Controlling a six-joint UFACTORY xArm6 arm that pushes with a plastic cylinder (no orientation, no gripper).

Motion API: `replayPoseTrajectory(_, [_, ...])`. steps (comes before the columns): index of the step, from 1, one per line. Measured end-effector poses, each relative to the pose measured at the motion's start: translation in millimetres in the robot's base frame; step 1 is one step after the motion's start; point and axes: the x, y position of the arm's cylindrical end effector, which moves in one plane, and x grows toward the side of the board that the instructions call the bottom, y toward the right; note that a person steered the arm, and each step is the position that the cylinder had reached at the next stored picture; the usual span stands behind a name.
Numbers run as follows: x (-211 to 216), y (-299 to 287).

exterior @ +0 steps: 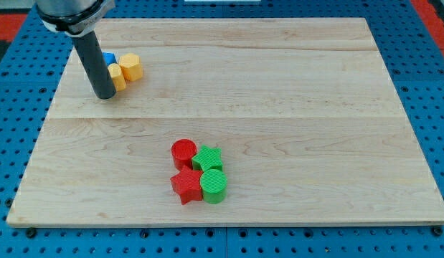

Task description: Separate the yellow heart from group of blocks

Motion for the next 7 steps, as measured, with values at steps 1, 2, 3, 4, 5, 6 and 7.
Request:
replayPoseTrajectory(1, [3.5,1.2])
replayPoseTrajectory(2, [45.7,9.3])
replayPoseTrajectory(3, [62.8,-31.4])
replayPoseTrajectory(4, [36.7,-82.0])
replayPoseTrajectory(5, [-0.7,-87.1])
replayPoseTrajectory(6, [-15.0,-37.5])
replayPoseTrajectory(7, [-15.0,16.6])
